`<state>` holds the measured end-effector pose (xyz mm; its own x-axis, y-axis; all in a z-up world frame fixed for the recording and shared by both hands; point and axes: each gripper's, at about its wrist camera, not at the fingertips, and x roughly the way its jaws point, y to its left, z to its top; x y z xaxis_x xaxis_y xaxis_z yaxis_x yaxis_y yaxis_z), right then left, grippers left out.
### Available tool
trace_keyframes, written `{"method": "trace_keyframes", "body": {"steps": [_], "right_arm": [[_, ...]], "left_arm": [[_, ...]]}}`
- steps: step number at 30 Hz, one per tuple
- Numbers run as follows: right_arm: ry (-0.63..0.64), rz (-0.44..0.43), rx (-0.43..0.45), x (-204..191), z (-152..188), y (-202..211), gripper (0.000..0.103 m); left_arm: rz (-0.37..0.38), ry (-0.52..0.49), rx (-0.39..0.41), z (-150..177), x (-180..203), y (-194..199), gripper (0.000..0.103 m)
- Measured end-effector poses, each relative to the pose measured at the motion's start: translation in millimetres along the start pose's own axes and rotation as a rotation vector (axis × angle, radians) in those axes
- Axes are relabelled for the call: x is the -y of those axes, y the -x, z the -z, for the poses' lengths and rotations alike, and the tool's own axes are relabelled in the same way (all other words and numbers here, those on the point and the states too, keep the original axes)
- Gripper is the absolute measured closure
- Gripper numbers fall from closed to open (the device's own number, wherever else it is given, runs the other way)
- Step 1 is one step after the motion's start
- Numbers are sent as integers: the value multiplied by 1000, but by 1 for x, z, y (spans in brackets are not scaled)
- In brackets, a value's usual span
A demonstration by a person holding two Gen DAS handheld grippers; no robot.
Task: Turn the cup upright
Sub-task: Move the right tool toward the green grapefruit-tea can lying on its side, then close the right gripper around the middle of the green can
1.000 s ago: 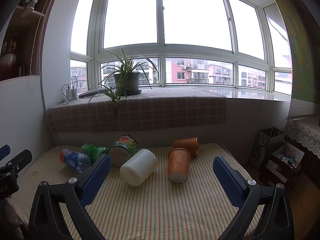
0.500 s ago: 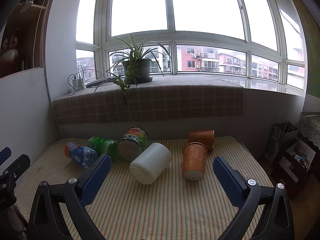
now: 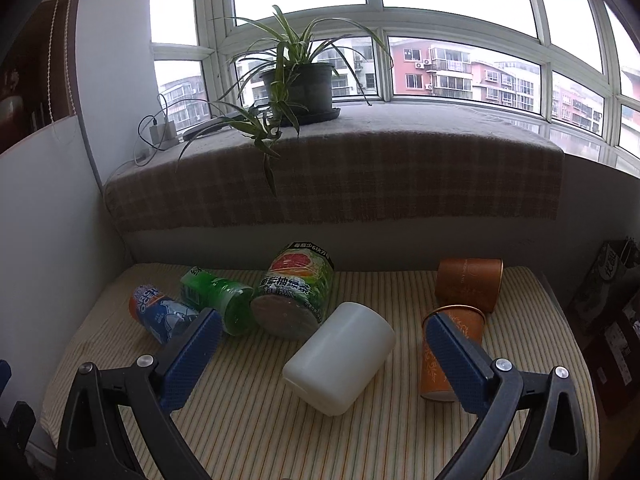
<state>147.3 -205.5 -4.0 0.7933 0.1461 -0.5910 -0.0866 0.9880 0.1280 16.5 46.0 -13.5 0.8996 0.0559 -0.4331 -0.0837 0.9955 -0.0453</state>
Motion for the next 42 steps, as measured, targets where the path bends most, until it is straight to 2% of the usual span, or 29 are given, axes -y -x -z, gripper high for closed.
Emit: {"method": "trace_keyframes", "body": {"steps": [4,13,23,31,38,42], "right_arm": [[-2,-29,-51,-7,-12,-26,0],[8,-27,-148,-19,-33,-83,0],[-100,-53,-322,-7,-50,-144,0],[-198,-54,-457,0,-52,-188,6],[-261,-97,-544,3,-45,-213,9],[-302,-154,-570,5,-42,-219,20]], "left_arm": [[-24,5,-14,1,-10,-3,0],[-61,17,-41,1,-26,-10,0],[-87,63,-95,9,-50,-13,0],[-104,90,-167,23,-69,-17,0],[-118,114,-208,32,-79,-20,0],[-121,117,-218,34,-81,-21,0]]}}
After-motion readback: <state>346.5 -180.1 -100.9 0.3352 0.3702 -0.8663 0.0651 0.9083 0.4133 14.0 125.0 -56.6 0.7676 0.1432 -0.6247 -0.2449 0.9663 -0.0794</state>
